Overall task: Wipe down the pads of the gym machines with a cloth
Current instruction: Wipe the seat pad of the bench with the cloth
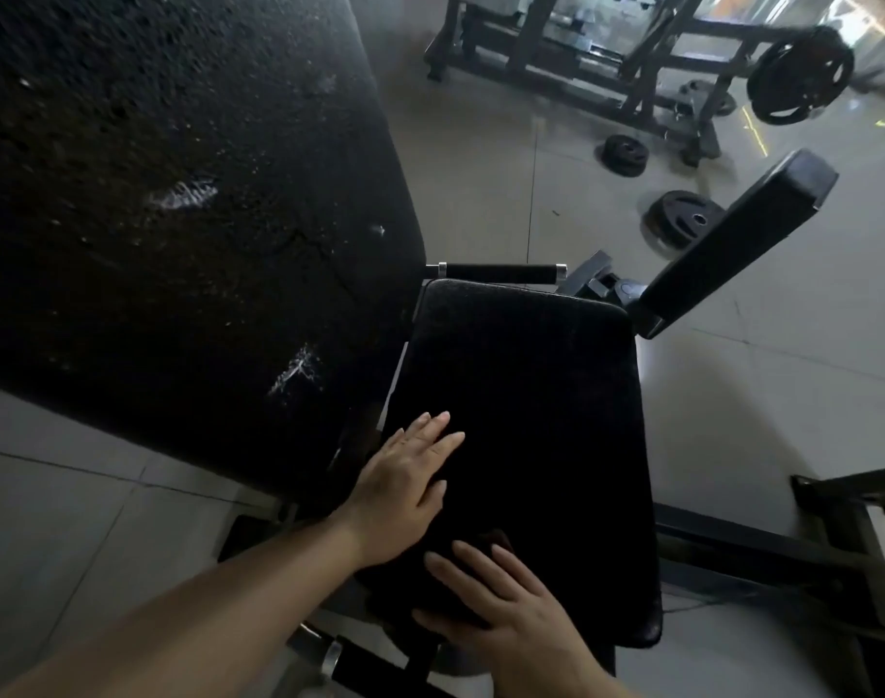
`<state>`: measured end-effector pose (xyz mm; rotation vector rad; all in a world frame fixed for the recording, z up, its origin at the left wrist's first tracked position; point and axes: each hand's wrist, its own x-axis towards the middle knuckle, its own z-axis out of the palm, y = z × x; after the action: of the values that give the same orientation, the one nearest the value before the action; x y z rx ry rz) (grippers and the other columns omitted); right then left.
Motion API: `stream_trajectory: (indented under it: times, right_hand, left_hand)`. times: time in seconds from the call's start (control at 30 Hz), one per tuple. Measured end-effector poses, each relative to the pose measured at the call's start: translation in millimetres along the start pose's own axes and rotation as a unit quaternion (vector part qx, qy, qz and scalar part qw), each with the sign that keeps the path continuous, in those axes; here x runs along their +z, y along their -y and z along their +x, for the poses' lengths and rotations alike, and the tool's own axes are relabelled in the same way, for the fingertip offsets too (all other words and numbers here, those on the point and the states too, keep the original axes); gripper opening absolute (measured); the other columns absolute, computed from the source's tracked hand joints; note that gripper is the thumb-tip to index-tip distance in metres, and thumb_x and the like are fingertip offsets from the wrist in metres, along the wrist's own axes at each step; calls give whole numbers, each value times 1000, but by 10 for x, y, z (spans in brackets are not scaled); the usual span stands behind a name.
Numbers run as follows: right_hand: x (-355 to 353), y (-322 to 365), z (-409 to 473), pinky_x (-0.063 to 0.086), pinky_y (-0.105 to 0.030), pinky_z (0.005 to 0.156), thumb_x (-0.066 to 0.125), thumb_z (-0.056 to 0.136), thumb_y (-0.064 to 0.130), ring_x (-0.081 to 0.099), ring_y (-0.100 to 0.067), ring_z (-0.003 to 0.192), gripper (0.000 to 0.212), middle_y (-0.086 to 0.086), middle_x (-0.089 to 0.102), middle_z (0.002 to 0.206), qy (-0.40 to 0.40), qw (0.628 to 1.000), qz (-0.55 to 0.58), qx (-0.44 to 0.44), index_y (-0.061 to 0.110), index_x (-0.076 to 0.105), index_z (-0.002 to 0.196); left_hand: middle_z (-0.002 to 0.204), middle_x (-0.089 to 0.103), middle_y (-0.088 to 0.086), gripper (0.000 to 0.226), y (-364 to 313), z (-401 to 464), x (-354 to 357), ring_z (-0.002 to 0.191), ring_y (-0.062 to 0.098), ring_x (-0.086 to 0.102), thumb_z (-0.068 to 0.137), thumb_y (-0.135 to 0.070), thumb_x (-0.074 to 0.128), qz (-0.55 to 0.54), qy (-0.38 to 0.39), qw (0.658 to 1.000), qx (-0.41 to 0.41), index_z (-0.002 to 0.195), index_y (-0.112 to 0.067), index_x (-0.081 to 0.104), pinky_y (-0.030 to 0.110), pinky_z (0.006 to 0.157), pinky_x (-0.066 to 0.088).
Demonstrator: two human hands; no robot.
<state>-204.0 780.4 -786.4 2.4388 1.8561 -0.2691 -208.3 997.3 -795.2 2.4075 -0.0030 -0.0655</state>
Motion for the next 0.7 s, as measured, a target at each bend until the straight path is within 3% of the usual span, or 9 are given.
stream_trajectory:
  times: [0.1, 0.17, 0.23, 0.37, 0.4, 0.47, 0.53, 0.6, 0.7]
  right_hand:
    - [4, -203, -399, 28, -31, 113, 27, 103, 40, 32, -11, 139, 38, 13, 39, 149, 22, 999, -42, 6, 49, 42, 137]
    - [-77, -351, -667, 19, -25, 115, 21, 102, 50, 20, -7, 144, 43, 16, 42, 147, 52, 996, -38, 56, 44, 40, 140]
    - [-248, -449, -849, 18, -19, 112, 18, 100, 56, 13, -4, 145, 49, 20, 45, 143, 41, 992, -46, 108, 41, 43, 140]
    - [-210, -289, -751, 10, -34, 114, 16, 100, 53, 9, -16, 146, 53, 9, 17, 157, -48, 984, -88, 145, 37, 17, 151]
    - [-112, -196, -648, 10, -38, 114, 19, 99, 52, 7, -20, 147, 54, 6, 14, 159, -66, 980, -89, 167, 36, 18, 151]
    - [125, -5, -365, 12, -43, 112, 34, 95, 52, 13, -24, 146, 51, 4, 27, 156, -70, 979, -109, 155, 39, 33, 145]
    - [166, 192, 9, 16, -45, 110, 46, 89, 51, 34, -22, 138, 45, 10, 47, 144, -47, 986, -92, 129, 47, 45, 133]
    - [76, 297, 315, 20, -47, 107, 47, 85, 52, 53, -17, 126, 43, 17, 54, 135, -22, 991, -65, 112, 54, 46, 128]
    - [81, 232, 385, 29, -47, 101, 45, 86, 54, 55, -15, 123, 47, 18, 54, 136, 9, 996, -30, 88, 54, 41, 132]
  left_hand:
    - [158, -10, -13, 62, -49, 30, -42, 144, 5, -16, 99, -30, 43, 84, 78, 993, 17, 152, -31, 11, 28, 118, -7]
    - [155, -18, -13, 65, -46, 12, -47, 143, 6, -21, 99, -33, 42, 100, 108, 989, 4, 152, -32, 4, 28, 117, -11]
    - [154, -24, -12, 65, -20, -21, -29, 141, 7, -25, 100, -36, 39, 105, 119, 987, -11, 151, -32, -1, 29, 116, -14]
    - [152, -30, -11, 60, 4, -57, 70, 138, 8, -32, 102, -41, 26, 118, 131, 984, -11, 150, -31, -8, 31, 115, -18]
    - [153, -27, -13, 57, 12, -50, 91, 138, 6, -31, 103, -40, 25, 99, 121, 988, -13, 150, -32, -6, 31, 116, -17]
    - [155, -15, -17, 51, 27, -15, 92, 140, -1, -23, 104, -34, 25, 17, 88, 996, -29, 151, -31, 5, 30, 118, -11]
    - [157, -1, -18, 49, 18, 37, 69, 141, -7, -12, 104, -27, 28, -74, 49, 995, -47, 150, -30, 13, 27, 119, -5]
    - [156, 7, -19, 48, -14, 100, 68, 140, -9, -7, 103, -23, 32, -129, 8, 990, -63, 149, -29, 18, 20, 117, -5]
    - [155, 7, -18, 48, -54, 238, 99, 142, -5, -7, 103, -22, 35, -116, -26, 990, -70, 149, -27, 22, 18, 115, -7]
